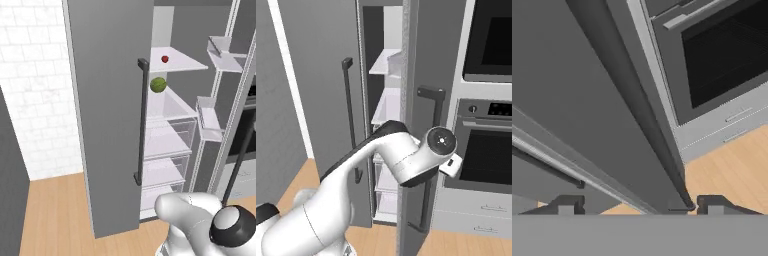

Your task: Take the strawberry from the fridge and place it on top of the pancake, located on the dining counter.

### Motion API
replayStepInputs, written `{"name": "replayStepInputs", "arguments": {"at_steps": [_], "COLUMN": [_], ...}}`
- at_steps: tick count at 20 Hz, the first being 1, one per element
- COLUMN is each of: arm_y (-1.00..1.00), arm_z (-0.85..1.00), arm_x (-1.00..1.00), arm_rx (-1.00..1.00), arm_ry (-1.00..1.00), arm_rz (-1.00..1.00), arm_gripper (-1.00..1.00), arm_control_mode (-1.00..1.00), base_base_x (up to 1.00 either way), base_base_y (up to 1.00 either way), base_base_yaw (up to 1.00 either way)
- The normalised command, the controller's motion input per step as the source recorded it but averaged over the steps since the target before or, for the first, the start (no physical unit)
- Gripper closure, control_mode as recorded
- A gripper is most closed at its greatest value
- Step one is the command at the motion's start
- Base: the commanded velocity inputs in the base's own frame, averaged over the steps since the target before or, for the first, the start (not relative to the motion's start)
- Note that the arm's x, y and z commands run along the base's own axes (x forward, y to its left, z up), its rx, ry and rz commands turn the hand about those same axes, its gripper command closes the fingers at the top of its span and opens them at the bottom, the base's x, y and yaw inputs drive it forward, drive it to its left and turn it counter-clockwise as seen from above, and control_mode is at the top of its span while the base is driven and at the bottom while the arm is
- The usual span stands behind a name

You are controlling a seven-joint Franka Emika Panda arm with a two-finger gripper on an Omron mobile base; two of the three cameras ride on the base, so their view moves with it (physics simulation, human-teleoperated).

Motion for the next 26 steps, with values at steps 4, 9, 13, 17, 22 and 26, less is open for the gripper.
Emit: {"name": "replayStepInputs", "arguments": {"at_steps": [4,9,13,17,22,26], "arm_y": [1.00,1.00,1.00,0.72,-0.23,-0.54], "arm_z": [-0.02,-0.25,-0.34,-0.04,-0.20,-0.27], "arm_x": [-0.01,0.32,0.95,1.00,1.00,0.90], "arm_rx": [-0.58,-0.72,-0.65,-0.35,0.04,0.02], "arm_ry": [0.29,0.44,0.47,0.43,0.12,0.04], "arm_rz": [-0.09,0.02,0.11,0.19,0.28,0.24], "arm_gripper": [-1.00,-1.00,-1.00,-1.00,-1.00,-1.00], "arm_control_mode": [-1.00,-1.00,-1.00,-1.00,-1.00,-1.00], "base_base_x": [0.00,0.00,0.00,0.00,0.00,0.00], "base_base_y": [0.00,0.00,0.00,0.00,0.00,0.00], "base_base_yaw": [0.00,0.00,0.00,0.00,0.00,0.00]}}
